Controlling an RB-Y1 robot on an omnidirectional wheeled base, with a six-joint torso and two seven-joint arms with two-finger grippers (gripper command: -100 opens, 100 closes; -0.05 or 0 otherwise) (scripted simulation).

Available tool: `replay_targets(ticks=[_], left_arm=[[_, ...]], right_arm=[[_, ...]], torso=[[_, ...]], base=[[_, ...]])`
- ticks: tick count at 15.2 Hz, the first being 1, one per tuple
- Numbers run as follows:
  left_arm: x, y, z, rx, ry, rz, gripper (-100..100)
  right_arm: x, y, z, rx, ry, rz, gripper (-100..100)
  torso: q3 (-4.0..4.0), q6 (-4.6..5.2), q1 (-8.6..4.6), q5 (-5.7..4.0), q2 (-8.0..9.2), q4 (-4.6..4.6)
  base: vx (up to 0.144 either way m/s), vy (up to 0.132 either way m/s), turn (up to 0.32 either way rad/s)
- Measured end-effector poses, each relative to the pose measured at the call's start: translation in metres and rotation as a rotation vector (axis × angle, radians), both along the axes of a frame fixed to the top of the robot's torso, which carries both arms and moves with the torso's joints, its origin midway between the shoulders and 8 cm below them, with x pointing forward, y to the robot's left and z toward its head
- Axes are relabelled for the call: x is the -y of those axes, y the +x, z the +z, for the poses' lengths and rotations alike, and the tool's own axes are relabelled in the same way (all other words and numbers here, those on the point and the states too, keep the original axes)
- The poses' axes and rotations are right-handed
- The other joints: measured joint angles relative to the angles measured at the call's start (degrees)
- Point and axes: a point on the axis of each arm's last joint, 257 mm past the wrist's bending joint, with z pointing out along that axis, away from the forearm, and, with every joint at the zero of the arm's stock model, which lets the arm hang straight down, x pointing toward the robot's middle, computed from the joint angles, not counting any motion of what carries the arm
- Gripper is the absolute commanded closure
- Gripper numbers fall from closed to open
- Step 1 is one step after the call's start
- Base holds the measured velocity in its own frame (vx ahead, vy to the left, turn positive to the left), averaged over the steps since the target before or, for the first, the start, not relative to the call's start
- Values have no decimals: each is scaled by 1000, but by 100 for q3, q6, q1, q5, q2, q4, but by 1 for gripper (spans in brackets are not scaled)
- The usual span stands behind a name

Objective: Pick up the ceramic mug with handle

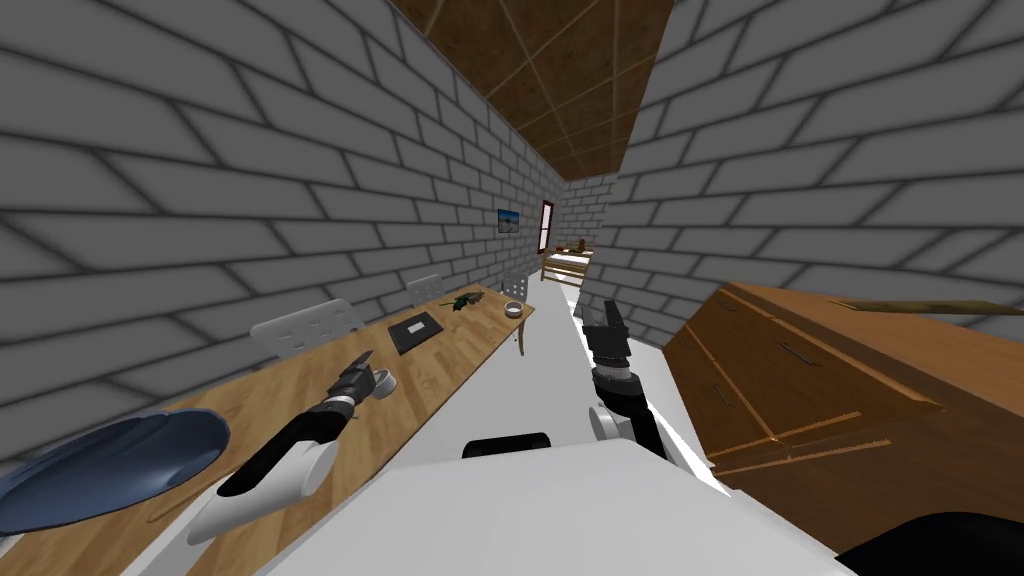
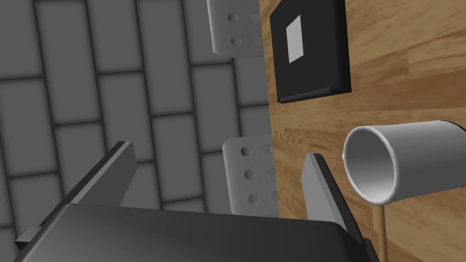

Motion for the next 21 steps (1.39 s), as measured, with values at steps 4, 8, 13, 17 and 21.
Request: replay_targets(ticks=[4,8,13,17,21], left_arm=[[-20,-11,-21,-72,-39,45,-100],[-44,-27,-43,-151,-93,109,-100],[-66,-50,-69,-238,-154,178,-100],[-80,-66,-81,-295,-200,230,-100],[-96,-87,-97,-360,-257,291,-100]], right_arm=[[0,0,0,0,0,0,0],[0,0,0,0,0,0,0],[0,0,0,0,0,0,0],[0,0,0,0,0,0,0],[0,0,0,0,0,0,0]], torso=[[0,1,-1,0,-1,0],[-1,3,2,0,-2,0],[-1,3,1,0,-2,0],[-1,3,0,0,-2,0],[-2,-1,3,1,-3,-1]], base=[[5,10,-151],[7,17,-156],[5,15,-102],[5,15,-113],[9,21,-147]])
